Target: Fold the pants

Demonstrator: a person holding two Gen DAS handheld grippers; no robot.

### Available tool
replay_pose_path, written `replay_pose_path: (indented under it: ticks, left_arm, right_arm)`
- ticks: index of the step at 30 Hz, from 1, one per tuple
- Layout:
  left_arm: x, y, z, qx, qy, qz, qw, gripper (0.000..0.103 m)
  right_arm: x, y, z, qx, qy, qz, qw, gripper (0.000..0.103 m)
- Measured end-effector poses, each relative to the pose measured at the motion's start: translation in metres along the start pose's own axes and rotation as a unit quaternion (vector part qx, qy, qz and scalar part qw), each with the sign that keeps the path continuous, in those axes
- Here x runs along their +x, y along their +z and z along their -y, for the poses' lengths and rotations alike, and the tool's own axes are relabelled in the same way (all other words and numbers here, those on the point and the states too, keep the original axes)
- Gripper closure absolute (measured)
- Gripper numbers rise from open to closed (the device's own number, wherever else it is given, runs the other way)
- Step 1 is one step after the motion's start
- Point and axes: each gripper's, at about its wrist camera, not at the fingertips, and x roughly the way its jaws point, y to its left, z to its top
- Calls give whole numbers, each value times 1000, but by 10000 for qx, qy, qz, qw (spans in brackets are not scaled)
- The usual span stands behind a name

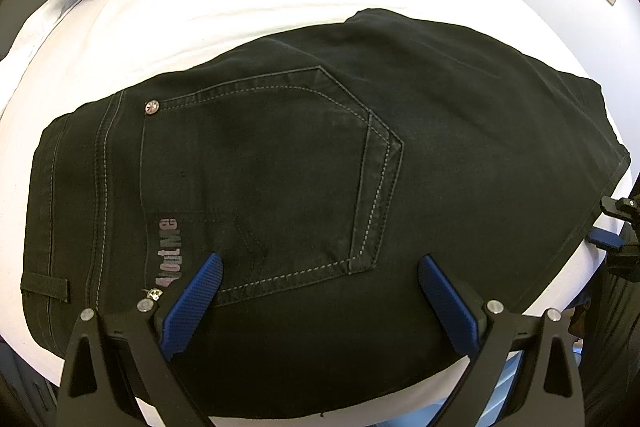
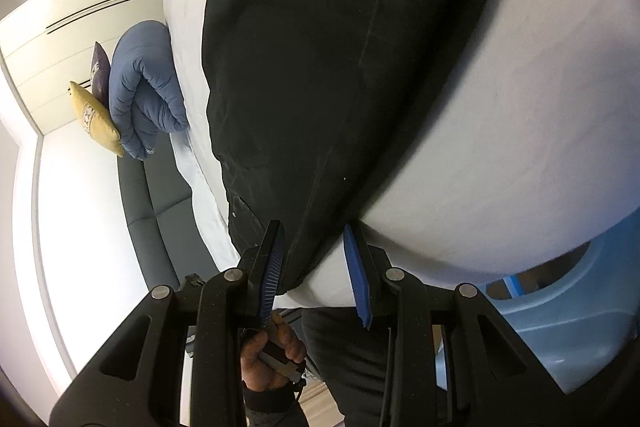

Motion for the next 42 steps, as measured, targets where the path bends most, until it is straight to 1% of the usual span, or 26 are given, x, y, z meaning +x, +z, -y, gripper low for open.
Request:
replay_pose_path:
  ticks: [4, 7, 12, 17, 21, 25, 27, 28, 29, 30, 33, 34, 36, 37, 38, 39, 40, 41, 42]
  left_arm:
    - [0, 0, 1, 5, -1, -8, 10000, 3]
    - [0, 1, 2, 9, -5, -6, 10000, 3]
    - [1, 2, 4, -10, 20, -9, 10000, 3]
    - [0, 3, 4, -12, 3, -14, 10000, 3]
    - [2, 4, 5, -29, 22, -11, 10000, 3]
    - [1, 1, 4, 1, 6, -4, 10000, 3]
    - [1, 1, 4, 24, -1, -1, 10000, 3]
    - [1, 0, 3, 28, -3, 4, 10000, 3]
    - [1, 0, 4, 35, 2, 8, 10000, 3]
    - [1, 0, 4, 48, 7, 7, 10000, 3]
    - [-1, -3, 6, 62, 10, 16, 10000, 4]
    - [-4, -6, 5, 42, 22, 48, 10000, 7]
    - [-10, -8, 4, -15, 24, 73, 10000, 11]
    - [-16, -9, 3, -68, -10, 111, 9999, 12]
    - [-21, -10, 2, -110, -39, 147, 9998, 12]
    - [-26, -10, 1, -152, -52, 197, 9997, 12]
    - [-34, -7, 1, -207, -71, 308, 9993, 12]
    - [-40, -3, 1, -273, -140, 422, 9986, 12]
    - [-44, 2, 2, -333, -229, 519, 9978, 12]
  right_arm:
    - [-1, 0, -3, -74, 114, 71, 9999, 72]
    - [-4, -2, -8, -142, 158, 39, 9998, 72]
    - [-4, 1, -6, -20, 218, 81, 9997, 72]
    - [-6, -2, -6, 138, 351, -174, 9991, 71]
    - [-8, 2, -8, 62, 296, -63, 9995, 71]
    - [-3, 9, -1, 59, 104, 73, 9999, 71]
    - [-2, 10, 2, -5, 3, 96, 10000, 77]
    - [-2, 10, 2, -55, -123, 125, 9998, 83]
    - [-2, 10, 5, -45, -300, 139, 9994, 95]
    - [-3, 11, 9, 14, -381, 158, 9991, 102]
    - [-3, 11, 19, 129, -347, 180, 9992, 103]
    - [-3, 10, 17, 45, -420, 186, 9989, 103]
    - [-8, 4, 4, -300, -860, 193, 9957, 103]
    - [-10, 1, -1, -414, -963, 171, 9943, 103]
    - [-13, -5, -10, -628, -1081, 53, 9921, 102]
    - [-15, -8, -17, -779, -1114, -77, 9907, 96]
    - [-17, -12, -27, -961, -1219, -171, 9877, 96]
    - [-18, -15, -48, -1450, -1443, -96, 9788, 96]
    - [-19, -16, -61, -1766, -1559, -10, 9718, 96]
